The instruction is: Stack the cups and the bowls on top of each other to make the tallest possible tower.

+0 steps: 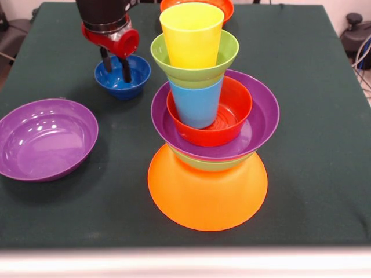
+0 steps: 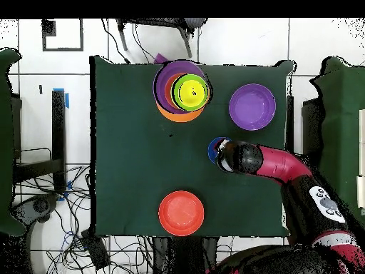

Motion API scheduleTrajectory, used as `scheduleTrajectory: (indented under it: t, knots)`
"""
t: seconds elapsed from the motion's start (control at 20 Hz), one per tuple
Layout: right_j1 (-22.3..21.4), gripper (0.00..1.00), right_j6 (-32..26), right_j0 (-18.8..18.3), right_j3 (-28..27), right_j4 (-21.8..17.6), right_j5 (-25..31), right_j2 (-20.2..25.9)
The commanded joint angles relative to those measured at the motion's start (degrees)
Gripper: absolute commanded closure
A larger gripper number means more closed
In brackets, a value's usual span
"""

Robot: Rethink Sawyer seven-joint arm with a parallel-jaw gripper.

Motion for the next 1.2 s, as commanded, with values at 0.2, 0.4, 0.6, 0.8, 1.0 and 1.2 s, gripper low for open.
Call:
scheduleTrajectory:
  t: [0.2,0.4,0.6,0.8,1.0,1.2]
  knots:
    - [2.4,1.00,-3.7,1.5,-4.8,-4.9,-3.8,0.4]
    - [2.0,1.00,-4.0,1.4,-4.7,-3.7,-1.0,0.6]
    - [0.6,1.00,-4.3,0.8,-3.9,-2.4,0.9,1.2]
    - [-1.0,1.00,-5.7,0.3,-3.8,-1.6,3.8,1.8]
    - [-1.2,0.00,-8.0,-0.8,-3.4,-1.8,5.3,2.8]
    - [-1.6,0.00,-9.4,-1.4,-3.4,-0.8,8.8,3.5]
